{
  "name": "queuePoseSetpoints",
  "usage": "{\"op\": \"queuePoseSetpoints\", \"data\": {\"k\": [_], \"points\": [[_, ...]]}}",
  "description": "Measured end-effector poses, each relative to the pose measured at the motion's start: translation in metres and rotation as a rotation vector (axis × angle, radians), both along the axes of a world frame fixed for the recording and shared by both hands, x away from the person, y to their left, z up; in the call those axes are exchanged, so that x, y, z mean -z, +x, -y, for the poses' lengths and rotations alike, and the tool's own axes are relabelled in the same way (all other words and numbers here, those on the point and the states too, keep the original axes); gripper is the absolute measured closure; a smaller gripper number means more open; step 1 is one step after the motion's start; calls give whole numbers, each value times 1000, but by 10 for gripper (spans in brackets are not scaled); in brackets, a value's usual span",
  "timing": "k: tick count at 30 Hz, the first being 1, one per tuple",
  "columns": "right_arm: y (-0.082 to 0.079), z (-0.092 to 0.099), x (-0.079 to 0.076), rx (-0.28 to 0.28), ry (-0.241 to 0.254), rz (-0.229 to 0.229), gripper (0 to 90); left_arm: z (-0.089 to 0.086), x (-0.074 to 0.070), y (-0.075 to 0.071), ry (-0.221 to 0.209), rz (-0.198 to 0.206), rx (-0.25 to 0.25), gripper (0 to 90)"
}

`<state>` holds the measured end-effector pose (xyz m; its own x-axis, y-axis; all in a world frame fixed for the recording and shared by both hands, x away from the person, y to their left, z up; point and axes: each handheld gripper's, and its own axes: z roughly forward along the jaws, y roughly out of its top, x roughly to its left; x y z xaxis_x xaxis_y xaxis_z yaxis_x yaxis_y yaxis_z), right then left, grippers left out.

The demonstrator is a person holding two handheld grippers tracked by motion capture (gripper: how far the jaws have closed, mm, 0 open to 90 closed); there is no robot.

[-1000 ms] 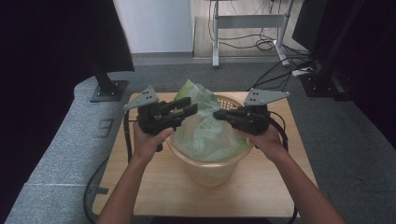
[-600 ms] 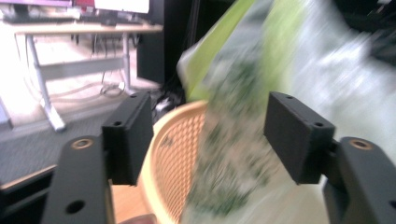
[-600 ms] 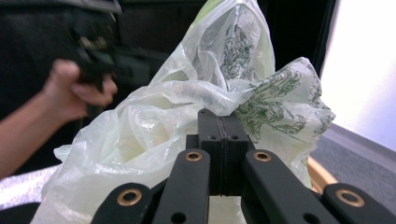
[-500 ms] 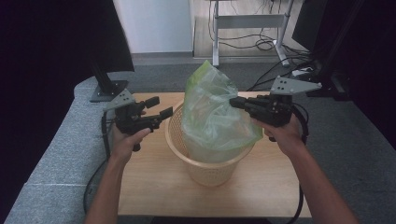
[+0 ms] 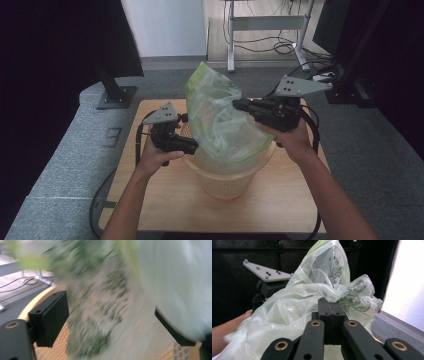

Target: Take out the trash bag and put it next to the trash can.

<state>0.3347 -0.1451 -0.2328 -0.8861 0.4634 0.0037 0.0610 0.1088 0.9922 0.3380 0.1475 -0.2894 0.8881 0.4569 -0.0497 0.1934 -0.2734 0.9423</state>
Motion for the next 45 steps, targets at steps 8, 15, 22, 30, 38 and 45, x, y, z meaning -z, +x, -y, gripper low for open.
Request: {"op": "queuePoseSetpoints", "data": {"k": [8, 15, 22, 30, 38, 45], "points": [[1, -27, 9, -54, -62, -28, 895, 21, -7, -1, 4, 33, 19, 148], [-1, -43, 15, -85, -110, -48, 895, 26, -10, -4, 14, 76, 12, 445], [-2, -40, 17, -95, -105, -57, 804, 24, -11, -4, 2, 60, 49, 844], [-7, 13, 17, 22, 86, -63, 404, 14, -15, -3, -41, 59, 21, 888], [1, 49, 54, -25, 34, -131, 197, 16, -33, -8, -74, 82, 23, 886], [-6, 13, 65, -71, -106, -62, 112, 35, -43, -11, -96, 76, 65, 885]]}}
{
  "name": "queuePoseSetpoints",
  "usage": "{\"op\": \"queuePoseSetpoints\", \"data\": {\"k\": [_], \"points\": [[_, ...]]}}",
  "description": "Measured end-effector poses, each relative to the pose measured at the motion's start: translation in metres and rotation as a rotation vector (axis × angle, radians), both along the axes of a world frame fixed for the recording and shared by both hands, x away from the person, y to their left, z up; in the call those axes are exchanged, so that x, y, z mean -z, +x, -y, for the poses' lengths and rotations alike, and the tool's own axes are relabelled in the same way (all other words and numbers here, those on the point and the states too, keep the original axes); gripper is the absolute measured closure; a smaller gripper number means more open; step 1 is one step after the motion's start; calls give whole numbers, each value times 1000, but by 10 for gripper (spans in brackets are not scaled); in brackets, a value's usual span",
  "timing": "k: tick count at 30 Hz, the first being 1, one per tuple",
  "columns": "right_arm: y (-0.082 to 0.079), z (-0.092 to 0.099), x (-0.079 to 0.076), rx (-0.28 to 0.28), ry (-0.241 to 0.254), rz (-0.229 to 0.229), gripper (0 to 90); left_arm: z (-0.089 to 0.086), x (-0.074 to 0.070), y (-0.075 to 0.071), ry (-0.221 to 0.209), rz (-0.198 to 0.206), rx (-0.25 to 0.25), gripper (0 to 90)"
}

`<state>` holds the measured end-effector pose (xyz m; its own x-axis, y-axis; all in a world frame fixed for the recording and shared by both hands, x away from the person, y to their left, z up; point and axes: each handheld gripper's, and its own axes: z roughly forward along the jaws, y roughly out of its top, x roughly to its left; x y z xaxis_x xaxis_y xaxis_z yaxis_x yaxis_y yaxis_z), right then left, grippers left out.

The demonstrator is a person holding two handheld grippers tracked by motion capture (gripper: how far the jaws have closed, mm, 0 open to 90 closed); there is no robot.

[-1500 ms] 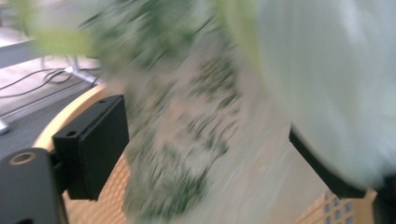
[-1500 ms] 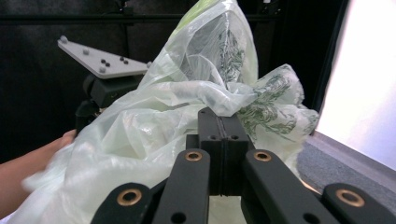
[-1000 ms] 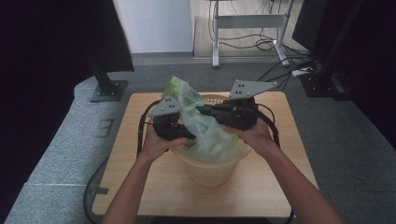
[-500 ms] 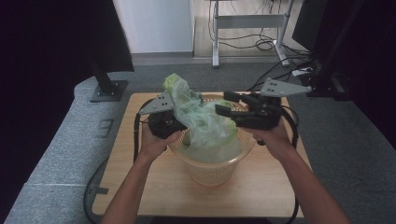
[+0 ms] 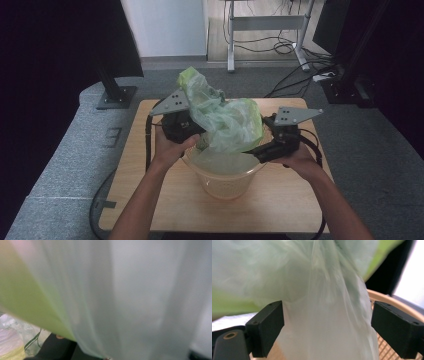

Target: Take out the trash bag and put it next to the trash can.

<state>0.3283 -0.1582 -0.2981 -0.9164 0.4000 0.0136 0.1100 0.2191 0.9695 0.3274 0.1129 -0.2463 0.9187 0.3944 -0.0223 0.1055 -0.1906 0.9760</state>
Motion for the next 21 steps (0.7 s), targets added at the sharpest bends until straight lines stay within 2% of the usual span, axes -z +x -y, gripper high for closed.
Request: {"op": "queuePoseSetpoints", "data": {"k": [3, 6, 7, 8, 10, 11, 13, 16, 19, 21], "points": [[3, -15, -5, 40, -22, 41, 114, 7, -4, -3, 1, 1, 26, 882], [5, -29, -8, 32, -11, 56, 213, 10, -5, -3, -5, -6, 38, 879], [4, -33, -9, 45, -12, 74, 324, 10, -5, -2, -6, -9, 36, 879], [4, -36, -9, 57, -20, 89, 479, 10, -5, -1, -7, -10, 33, 878], [4, -39, -9, 81, -45, 98, 678, 7, -4, 0, -10, -14, 30, 875], [5, -40, -9, 99, -55, 99, 761, 5, -3, 0, -14, -16, 32, 868], [6, -38, -9, 114, -66, 98, 859, 1, -1, 1, -26, -19, 25, 806], [6, -33, -11, 134, -64, 93, 883, -10, 1, 0, -46, 3, -44, 654], [4, -26, -14, 154, -46, 110, 886, -22, 2, -2, -28, 7, -110, 472], [2, -20, -18, 165, -30, 119, 886, -32, 3, -3, -23, 8, -145, 400]]}}
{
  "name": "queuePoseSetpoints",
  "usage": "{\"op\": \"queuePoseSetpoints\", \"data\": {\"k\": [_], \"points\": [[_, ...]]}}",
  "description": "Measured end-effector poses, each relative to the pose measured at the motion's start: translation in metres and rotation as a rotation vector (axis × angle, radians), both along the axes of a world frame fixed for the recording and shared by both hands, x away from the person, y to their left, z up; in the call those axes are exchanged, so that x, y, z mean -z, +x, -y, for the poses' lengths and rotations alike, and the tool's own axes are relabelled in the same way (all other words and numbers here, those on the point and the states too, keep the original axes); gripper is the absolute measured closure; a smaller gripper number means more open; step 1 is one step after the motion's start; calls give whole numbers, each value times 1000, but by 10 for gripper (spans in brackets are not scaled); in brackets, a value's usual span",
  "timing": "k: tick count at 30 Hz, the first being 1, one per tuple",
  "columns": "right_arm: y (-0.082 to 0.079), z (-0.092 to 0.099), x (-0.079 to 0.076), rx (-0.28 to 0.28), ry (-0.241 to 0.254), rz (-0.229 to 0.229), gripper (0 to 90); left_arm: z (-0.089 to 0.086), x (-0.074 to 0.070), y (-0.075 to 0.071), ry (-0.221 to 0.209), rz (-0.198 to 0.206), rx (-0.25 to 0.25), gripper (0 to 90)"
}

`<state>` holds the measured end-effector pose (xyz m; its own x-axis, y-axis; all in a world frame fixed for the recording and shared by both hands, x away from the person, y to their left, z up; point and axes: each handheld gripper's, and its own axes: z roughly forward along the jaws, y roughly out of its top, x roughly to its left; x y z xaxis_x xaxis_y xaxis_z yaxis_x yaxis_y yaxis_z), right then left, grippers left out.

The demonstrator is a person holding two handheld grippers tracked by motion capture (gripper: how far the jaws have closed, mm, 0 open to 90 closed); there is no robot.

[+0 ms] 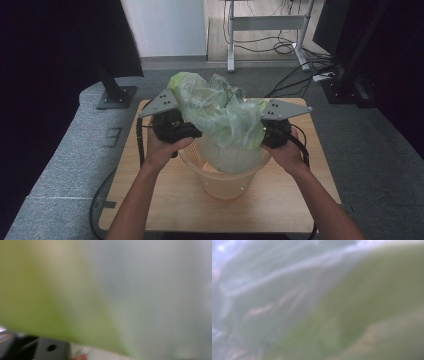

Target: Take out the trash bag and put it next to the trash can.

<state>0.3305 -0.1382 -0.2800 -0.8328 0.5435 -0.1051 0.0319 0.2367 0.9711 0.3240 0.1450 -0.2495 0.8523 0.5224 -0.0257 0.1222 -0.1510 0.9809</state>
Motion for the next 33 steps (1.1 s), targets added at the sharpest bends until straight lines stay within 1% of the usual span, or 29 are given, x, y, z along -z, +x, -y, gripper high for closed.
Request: {"op": "queuePoseSetpoints", "data": {"k": [2, 4, 5, 7, 11, 19, 23, 26, 29, 33], "points": [[-1, 7, -5, 10, 19, 2, 886, -12, 2, -2, -1, 0, -19, 337], [-3, 13, -11, 24, 45, 4, 887, -24, 4, -2, -12, -7, -56, 310], [-4, 16, -13, 24, 59, -3, 886, -30, 5, -2, -23, -14, -68, 302], [-7, 20, -18, 33, 83, 5, 887, -41, 8, -2, -31, -19, -92, 290], [-11, 26, -27, 46, 103, 27, 888, -55, 15, -2, -24, -32, -122, 288], [-15, 33, -52, 70, 109, 65, 888, -62, 32, 1, -4, -70, -136, 289], [-17, 35, -59, 84, 103, 79, 889, -62, 36, 2, 6, -75, -142, 289], [-18, 40, -66, 90, 117, 96, 889, -62, 37, 2, 13, -77, -145, 289], [-22, 48, -82, 102, 127, 125, 890, -63, 36, 2, 10, -74, -150, 289], [-32, 64, -111, 130, 143, 182, 890, -65, 38, 2, 5, -80, -155, 289]]}}
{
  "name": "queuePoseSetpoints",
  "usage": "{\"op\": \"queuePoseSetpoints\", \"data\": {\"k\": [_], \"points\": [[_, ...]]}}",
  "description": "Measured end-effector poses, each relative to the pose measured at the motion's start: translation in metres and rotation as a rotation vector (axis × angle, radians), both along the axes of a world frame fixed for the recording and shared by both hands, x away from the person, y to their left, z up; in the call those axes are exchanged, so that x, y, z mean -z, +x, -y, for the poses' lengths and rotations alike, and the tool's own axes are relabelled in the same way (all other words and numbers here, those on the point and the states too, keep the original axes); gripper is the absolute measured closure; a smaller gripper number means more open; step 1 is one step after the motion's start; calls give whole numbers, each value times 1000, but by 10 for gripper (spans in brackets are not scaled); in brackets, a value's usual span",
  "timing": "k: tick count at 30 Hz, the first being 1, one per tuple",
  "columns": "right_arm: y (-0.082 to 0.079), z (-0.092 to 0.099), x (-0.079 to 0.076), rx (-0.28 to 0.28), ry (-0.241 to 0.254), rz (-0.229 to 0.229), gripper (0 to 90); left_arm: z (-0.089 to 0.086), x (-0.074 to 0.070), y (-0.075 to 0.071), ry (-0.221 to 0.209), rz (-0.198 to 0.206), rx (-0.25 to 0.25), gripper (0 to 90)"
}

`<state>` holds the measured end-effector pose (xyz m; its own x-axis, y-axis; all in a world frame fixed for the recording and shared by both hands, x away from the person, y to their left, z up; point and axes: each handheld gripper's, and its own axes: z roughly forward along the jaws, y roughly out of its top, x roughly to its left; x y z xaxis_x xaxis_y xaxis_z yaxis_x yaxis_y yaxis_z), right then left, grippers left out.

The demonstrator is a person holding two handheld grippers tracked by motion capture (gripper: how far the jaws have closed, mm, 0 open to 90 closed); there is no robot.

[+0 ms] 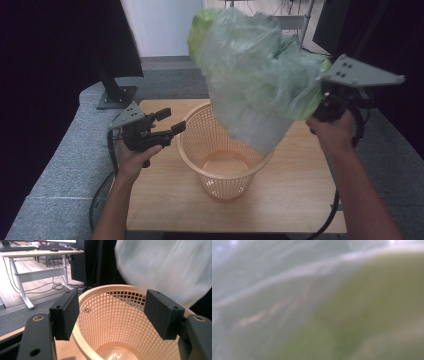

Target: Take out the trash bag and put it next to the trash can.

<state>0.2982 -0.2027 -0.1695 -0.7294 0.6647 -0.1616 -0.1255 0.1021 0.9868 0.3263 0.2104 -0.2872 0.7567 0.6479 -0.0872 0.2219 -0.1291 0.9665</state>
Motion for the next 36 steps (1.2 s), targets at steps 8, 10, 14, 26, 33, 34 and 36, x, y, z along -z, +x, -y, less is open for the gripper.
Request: {"op": "queuePoseSetpoints", "data": {"k": [8, 10, 14, 26, 33, 34, 36], "points": [[-24, 41, -17, 92, 6, 50, 891, 0, 5, 1, -10, -14, -1, 290], [-25, 51, -13, 112, 4, 48, 891, 1, 5, 1, -9, -16, -1, 290], [-26, 70, -4, 161, -4, 34, 891, 3, 6, 3, -5, -18, 0, 290], [-14, 98, 42, 247, -24, -49, 891, 5, 12, 6, 1, -32, 1, 289], [0, 97, 89, 243, -22, -132, 891, 3, 16, 5, 2, -38, -1, 289], [2, 98, 96, 241, -17, -145, 891, 3, 16, 5, 2, -39, -2, 289], [6, 98, 108, 242, -9, -169, 890, 1, 17, 5, 1, -42, -5, 289]]}}
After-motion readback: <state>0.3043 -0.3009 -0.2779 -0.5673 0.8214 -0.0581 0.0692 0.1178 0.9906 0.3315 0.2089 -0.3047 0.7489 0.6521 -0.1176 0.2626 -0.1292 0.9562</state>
